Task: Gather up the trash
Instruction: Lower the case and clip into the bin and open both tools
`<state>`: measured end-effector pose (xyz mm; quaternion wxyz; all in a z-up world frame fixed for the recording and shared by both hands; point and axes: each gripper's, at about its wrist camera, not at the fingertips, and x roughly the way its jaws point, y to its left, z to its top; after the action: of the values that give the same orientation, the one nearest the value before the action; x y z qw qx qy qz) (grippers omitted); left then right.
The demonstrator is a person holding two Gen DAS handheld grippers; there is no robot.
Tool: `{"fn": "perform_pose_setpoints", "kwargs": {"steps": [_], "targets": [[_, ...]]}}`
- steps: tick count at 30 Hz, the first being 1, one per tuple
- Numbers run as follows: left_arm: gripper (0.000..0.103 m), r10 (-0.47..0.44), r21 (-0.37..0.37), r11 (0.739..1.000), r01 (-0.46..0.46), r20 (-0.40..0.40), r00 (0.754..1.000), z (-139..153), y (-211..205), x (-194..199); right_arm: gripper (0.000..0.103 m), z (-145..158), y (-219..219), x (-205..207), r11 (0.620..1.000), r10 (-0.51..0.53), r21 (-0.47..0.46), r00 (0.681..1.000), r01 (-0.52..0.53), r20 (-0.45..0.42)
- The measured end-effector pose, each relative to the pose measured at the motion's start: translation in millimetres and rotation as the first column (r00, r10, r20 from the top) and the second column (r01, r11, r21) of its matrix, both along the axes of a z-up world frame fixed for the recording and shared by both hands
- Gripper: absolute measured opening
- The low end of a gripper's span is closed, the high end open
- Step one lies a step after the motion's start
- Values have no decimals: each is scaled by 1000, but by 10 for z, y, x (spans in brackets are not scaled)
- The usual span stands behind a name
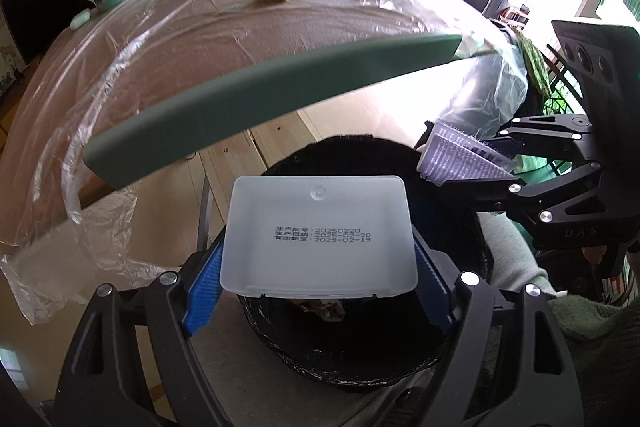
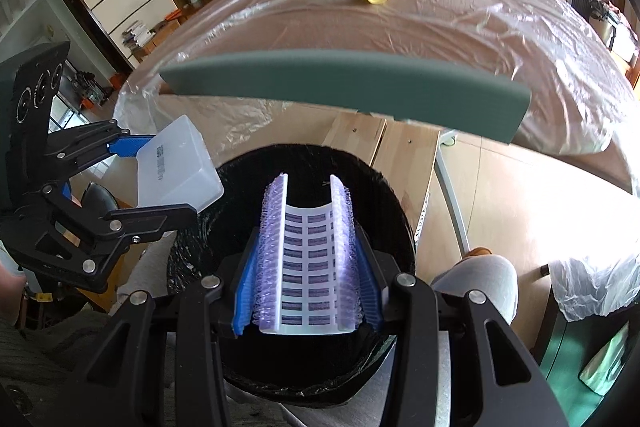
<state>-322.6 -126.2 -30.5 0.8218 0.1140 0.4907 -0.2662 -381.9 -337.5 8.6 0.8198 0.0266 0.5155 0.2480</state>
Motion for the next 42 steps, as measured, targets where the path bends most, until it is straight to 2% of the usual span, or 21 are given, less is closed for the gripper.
{"fn": "perform_pose_setpoints", "kwargs": {"steps": [12,28,31,32,33,38,42], "targets": [[82,-4,64,998,8,-61,998,-406,-59,81,43,-322,5,18,999,-10,-49,999,8,-54],[82,6,102,995,5,-108,994,-662,-104,155,43,-595,64,35,995,-11,-102,995,0,-103],[82,12,84,996,-2,-124,992,-682,-107,186,48,-596,58,29,992,-29,-123,996,18,-89],[82,21,83,996,-10,-130,991,-686,-96,199,58,-590,45,32,992,-37,-120,995,26,-90],[82,26,79,997,-15,-142,990,-692,-87,214,63,-571,27,30,993,-46,-110,995,37,-86],[82,44,38,999,-38,-167,985,-651,-22,239,68,-407,-18,-12,991,-58,-121,998,55,-27],[82,45,-34,998,-51,-174,984,-487,58,211,68,-171,-82,-45,992,-63,-109,997,68,43]]}}
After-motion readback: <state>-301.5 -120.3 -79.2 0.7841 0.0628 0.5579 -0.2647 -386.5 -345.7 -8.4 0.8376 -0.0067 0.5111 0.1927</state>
